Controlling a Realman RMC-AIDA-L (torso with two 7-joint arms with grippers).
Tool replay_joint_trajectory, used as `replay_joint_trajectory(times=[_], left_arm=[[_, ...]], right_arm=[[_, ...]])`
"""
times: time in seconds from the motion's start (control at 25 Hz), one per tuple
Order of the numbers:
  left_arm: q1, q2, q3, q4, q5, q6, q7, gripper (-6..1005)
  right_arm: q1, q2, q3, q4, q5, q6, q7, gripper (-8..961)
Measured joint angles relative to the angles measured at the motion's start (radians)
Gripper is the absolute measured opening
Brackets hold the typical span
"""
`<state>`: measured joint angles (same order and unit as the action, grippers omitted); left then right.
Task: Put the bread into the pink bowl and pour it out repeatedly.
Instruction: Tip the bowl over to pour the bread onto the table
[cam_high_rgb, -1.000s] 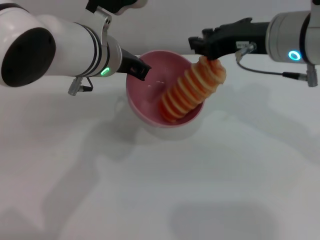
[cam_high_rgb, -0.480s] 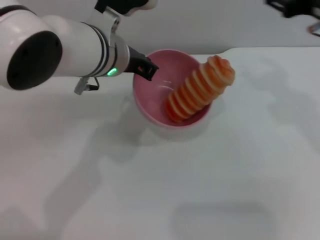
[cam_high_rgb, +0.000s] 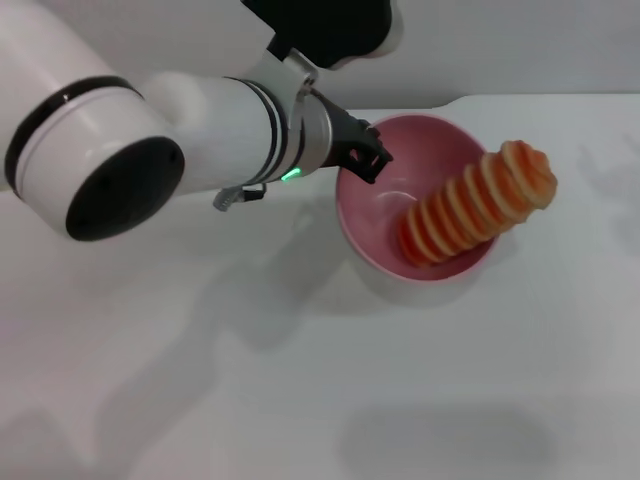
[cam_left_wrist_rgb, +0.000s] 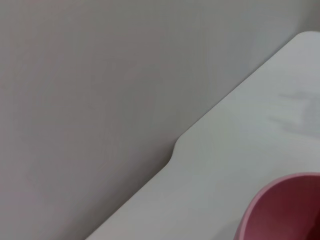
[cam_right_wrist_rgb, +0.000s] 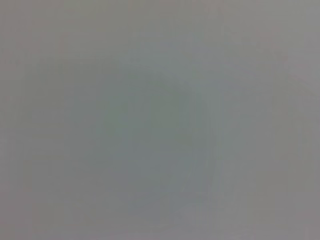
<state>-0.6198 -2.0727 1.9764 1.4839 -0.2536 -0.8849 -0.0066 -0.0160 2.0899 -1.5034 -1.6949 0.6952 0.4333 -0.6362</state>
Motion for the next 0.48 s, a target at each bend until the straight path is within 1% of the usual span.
replay_joint_trajectory(times=[0.08,0.2,0.32,0.48], left_arm=[[0.003,-0.001,0.021,-0.003,0.003,0.042,0.007,46],[0.006,0.0,0.026,-0.003,0.009,0.064,0.009,46],[0.02,0.002,0.049,-0.009,0.015,0.156,0.017,46],[0.038,0.001,0.089,-0.037,0.049,0.29,0.077,46]], right_arm=[[-0.013,0.0,-0.002,0.015,0.003,-0.048,-0.007,667],[-0.033,0.0,-0.017,0.026,0.003,-0.097,-0.016,666],[-0.056,0.0,-0.027,0.033,0.013,-0.148,-0.018,666],[-0.06,-0.004,-0.027,0.05,0.044,-0.165,-0.018,665]])
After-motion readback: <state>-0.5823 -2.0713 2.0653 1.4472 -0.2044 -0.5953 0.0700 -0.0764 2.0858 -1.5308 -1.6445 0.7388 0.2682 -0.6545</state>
